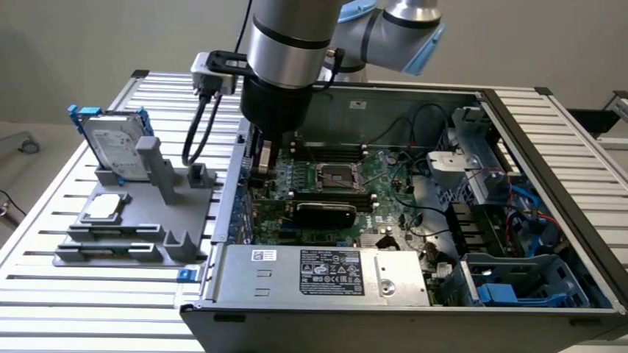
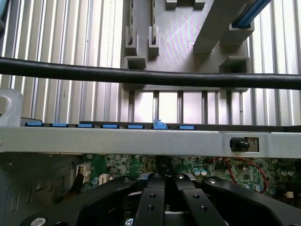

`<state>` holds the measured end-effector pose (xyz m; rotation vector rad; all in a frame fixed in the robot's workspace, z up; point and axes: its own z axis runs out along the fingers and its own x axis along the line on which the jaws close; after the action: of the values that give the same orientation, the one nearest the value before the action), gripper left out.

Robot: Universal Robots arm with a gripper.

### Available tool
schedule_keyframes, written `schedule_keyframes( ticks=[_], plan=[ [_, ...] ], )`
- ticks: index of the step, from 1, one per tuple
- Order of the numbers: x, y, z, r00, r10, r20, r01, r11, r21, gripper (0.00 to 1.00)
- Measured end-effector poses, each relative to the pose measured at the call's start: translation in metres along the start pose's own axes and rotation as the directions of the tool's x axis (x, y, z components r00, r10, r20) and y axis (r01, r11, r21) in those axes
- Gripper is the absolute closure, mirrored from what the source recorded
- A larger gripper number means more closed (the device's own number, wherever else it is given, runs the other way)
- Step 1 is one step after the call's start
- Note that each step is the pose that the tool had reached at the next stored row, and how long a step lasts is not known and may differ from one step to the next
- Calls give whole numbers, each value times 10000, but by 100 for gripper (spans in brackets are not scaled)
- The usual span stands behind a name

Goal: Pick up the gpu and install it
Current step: 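Press down on the gpu until it lock into place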

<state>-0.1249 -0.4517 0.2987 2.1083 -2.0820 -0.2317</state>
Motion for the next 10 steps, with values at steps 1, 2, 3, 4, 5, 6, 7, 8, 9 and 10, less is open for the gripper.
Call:
schedule_keyframes(
  ticks=[1,2,3,4,5,6,7,8,9,10],
  plan=[
    [-2,0,0,10000,5,-5,-5,10000,0,89],
    [-4,0,0,10000,12,-11,-12,10000,0,89],
    [-7,1,0,10000,19,-16,-19,10000,0,89],
    [-10,2,0,10000,31,-18,-31,10000,-1,89],
    [-12,3,1,10000,42,-21,-42,10000,0,89],
    [-14,3,1,10000,52,-23,-52,10000,0,89],
    [-16,3,1,10000,60,-28,-60,10000,0,89],
    [-16,3,1,10000,65,-37,-65,10000,-1,89],
    [-17,3,1,10000,71,-47,-71,10000,-1,89],
    [-17,3,1,10000,75,-56,-75,10000,-2,89]
  ],
)
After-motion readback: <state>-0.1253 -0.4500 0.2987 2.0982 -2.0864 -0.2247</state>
